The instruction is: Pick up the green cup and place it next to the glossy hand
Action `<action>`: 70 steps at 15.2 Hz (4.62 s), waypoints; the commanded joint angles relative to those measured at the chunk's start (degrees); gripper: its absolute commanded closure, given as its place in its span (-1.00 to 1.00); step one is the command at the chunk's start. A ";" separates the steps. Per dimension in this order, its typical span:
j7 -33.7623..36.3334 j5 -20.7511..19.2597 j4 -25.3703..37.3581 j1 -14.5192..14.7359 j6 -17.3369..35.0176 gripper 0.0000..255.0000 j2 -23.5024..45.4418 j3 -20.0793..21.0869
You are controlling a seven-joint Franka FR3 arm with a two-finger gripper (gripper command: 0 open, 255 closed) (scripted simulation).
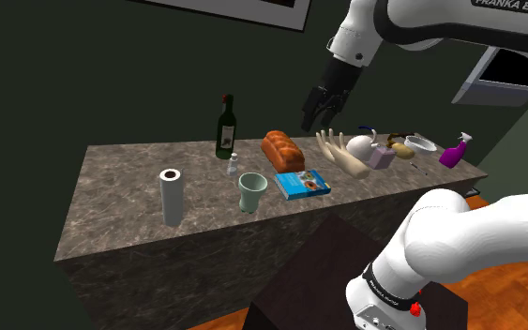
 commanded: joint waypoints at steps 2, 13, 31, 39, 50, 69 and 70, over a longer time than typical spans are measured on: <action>-0.52 -0.08 -1.04 -0.14 1.85 -1.00 0.93 -0.42; -6.88 0.43 -7.43 -1.02 22.57 -1.00 16.71 -5.31; -23.42 14.55 0.66 -0.77 46.58 -1.00 52.66 -9.85; -25.48 17.51 0.69 -0.89 50.27 -1.00 56.61 -8.66; -25.47 17.50 0.70 -0.89 50.25 1.00 56.60 -8.67; -19.00 10.26 1.84 -0.16 40.06 1.00 46.69 -10.55; -18.65 9.88 2.03 -0.17 39.34 1.00 46.11 -10.59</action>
